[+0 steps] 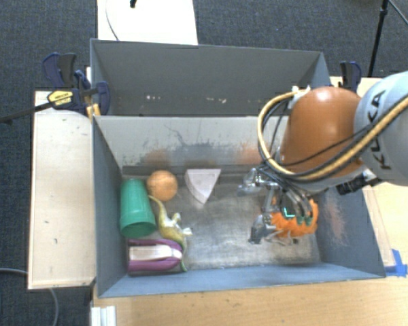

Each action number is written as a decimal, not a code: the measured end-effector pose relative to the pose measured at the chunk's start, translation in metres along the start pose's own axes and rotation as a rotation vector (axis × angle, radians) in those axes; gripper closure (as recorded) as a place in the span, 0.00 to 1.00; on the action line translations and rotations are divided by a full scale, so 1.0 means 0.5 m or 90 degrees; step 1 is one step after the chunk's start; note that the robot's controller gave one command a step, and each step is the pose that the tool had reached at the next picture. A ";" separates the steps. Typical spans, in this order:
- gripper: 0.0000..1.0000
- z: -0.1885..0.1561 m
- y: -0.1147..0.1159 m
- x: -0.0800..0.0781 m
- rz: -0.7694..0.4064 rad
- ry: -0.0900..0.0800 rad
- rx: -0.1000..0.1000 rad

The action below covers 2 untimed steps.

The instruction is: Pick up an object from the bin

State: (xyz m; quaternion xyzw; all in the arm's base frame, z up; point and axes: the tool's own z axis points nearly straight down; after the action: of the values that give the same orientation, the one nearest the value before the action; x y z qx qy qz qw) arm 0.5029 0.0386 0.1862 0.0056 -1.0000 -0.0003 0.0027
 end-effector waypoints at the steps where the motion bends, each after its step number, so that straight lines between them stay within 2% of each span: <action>1: 0.00 -0.008 0.000 -0.004 0.001 -0.005 0.000; 2: 0.00 0.080 0.097 -0.046 -0.063 -0.007 0.000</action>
Offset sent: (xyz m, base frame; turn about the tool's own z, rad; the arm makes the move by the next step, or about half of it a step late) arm 0.0501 0.1293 -0.1162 -0.2491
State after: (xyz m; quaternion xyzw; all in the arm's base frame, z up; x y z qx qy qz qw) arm 0.5249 0.0873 0.1462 0.0553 -0.9985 -0.0001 -0.0029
